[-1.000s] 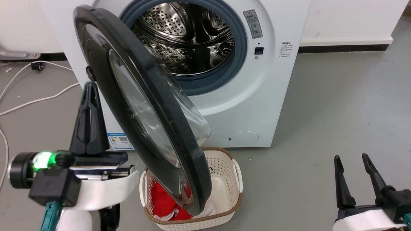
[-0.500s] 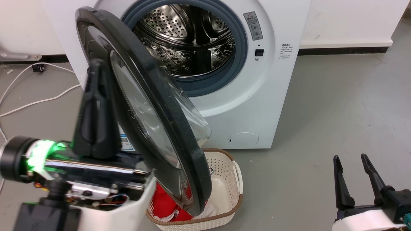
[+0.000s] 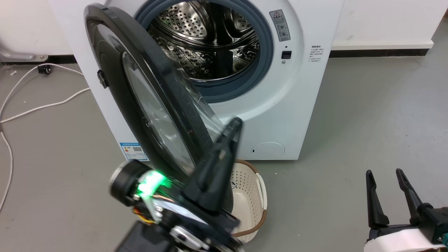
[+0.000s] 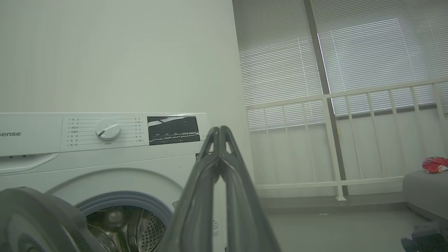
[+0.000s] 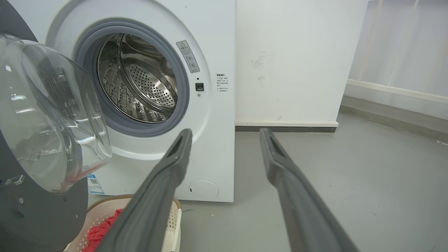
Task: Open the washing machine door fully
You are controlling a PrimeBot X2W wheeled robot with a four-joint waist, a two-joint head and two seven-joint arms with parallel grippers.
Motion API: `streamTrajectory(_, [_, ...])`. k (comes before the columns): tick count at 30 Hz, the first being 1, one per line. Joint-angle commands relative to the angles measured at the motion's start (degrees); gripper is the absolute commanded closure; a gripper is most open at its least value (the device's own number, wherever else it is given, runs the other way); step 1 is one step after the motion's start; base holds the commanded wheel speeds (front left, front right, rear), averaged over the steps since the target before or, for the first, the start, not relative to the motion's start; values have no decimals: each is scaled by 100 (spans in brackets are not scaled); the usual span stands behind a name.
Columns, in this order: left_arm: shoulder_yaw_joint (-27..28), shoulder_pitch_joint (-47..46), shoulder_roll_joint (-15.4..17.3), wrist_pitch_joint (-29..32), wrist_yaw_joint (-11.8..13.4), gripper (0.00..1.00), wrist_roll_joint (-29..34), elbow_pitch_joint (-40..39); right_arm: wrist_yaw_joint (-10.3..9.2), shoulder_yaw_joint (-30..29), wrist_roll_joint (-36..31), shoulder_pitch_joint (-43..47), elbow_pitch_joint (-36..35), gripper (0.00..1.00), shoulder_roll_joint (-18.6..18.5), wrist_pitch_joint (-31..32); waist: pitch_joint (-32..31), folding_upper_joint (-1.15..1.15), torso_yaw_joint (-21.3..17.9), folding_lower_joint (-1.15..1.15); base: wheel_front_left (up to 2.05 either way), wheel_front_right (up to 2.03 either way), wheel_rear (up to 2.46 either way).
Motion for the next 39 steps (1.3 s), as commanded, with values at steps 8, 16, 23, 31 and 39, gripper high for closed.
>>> streamTrajectory(8, [-751,621,90,302,-66,100,-255,317,-4,1,20,21,14,0,19,-6,38,0,99,0,0,0,0])
streamTrajectory(16, [-1100,1156,219,375,-8,100,-260,809,-4,18,35,-40,13,0,19,3,110,0,132,0,0,0,0])
streamTrajectory(23, [-1001,1118,291,257,194,100,-67,1371,-4,49,71,-113,23,0,19,6,198,0,102,0,0,0,0])
streamTrajectory(31, [-831,720,123,4,502,100,-88,1901,-4,77,100,-145,70,0,19,-7,258,0,65,0,0,0,0])
streamTrajectory(39, [-672,287,53,-106,687,100,-186,2357,-4,151,188,-242,205,0,18,-67,357,0,-49,0,0,0,0])
